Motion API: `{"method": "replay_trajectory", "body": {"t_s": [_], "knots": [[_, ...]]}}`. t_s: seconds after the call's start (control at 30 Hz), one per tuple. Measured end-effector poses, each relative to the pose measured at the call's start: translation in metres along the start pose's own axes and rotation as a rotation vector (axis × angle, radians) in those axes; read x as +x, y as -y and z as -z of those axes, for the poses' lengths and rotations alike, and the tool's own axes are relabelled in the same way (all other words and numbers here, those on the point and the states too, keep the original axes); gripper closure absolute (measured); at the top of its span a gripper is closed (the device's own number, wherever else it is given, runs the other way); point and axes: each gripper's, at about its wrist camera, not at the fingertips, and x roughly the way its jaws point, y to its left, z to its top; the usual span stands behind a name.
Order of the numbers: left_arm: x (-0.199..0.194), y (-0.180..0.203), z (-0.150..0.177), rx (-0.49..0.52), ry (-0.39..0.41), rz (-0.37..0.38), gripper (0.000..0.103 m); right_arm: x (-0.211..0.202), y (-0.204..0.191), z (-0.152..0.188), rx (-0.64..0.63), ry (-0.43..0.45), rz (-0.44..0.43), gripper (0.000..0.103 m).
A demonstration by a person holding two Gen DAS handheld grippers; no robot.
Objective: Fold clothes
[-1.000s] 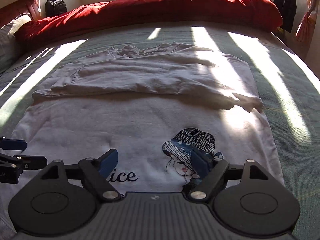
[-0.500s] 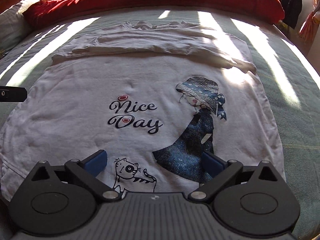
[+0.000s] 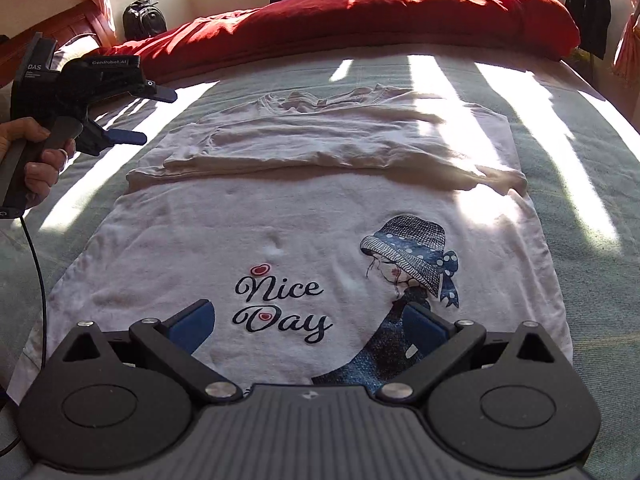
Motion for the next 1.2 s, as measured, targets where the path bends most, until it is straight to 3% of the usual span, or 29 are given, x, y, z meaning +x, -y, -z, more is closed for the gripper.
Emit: {"method": "replay_trajectory", "body": {"t_s": [0.27,0.43,0.57,0.77,0.97,1.13,1.2], "knots": [[0.025,-0.028,-0.011,-0.047,-0.020,-0.093,0.023,0.016,0.014,0.003,0.032,-0.040,-0.022,0.001],[0.006,-0.012,-0.017,0.023,0.038,-0.051,0.023,0.022,0.013,0.010,0.005,-0.038,-0.007,0.000],[0.018,-0.002,-0.015,0.064,-0.005,-0.031,0.023,0.028,0.005,0.014,-0.067,-0.057,0.027,0.000],[0.035,-0.014,-0.011,0.071,-0.029,-0.120,0.023,0.034,-0.003,0.016,-0.107,-0.083,0.080,0.000],[-0.002,0.017,-0.009,0.203,-0.010,-0.140,0.023,0.040,-0.008,0.014,-0.119,-0.108,0.113,0.000],[-0.052,0.061,0.009,0.325,-0.005,-0.097,0.023,0.027,-0.005,0.005,-0.108,-0.158,0.065,0.000],[-0.073,0.079,0.018,0.377,-0.002,-0.081,0.023,0.008,-0.001,0.003,-0.086,-0.134,0.038,0.000]]}}
